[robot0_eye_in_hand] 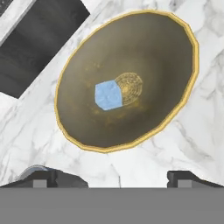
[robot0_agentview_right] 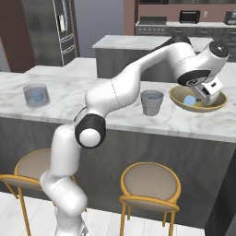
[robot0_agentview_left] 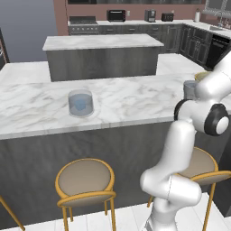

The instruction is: There are four ice cubes in the ice bowl. Place two ice cubes in each glass of water.

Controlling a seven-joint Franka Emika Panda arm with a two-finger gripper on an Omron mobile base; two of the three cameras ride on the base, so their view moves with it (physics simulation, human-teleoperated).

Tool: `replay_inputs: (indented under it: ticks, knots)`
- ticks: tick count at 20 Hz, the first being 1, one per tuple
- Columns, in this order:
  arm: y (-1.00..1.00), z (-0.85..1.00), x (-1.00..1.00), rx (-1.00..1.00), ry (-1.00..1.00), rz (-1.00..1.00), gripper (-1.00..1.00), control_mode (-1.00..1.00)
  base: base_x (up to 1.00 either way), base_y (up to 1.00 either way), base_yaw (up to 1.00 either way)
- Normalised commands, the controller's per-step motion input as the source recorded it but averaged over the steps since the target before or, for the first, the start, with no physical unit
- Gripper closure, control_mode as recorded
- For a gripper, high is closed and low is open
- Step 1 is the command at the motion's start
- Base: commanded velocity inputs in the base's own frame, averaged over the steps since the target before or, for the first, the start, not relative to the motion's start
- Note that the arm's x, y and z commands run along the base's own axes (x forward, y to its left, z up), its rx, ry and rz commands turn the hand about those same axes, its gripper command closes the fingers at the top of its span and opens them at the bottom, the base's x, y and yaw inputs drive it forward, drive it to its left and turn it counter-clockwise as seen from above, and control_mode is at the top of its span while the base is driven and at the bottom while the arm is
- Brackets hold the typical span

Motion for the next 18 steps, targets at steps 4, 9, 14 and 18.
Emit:
replay_inputs:
  ticks: [4, 9, 14, 18]
  knots:
    - [0.02, -0.34, 0.8, -0.09, 0.0, 0.13, -1.0, -1.0, 0.0, 0.0, 0.0]
    - [0.0, -0.22, 0.75, -0.09, 0.05, 0.13, -1.0, -1.0, 0.0, 0.0, 0.0]
    - [-0.1, -0.14, 0.6, -0.08, 0.08, 0.08, -1.0, -1.0, 0.0, 0.0, 0.0]
    - [-0.25, -0.15, 0.45, -0.05, 0.13, 0.02, -1.0, -1.0, 0.0, 0.0, 0.0]
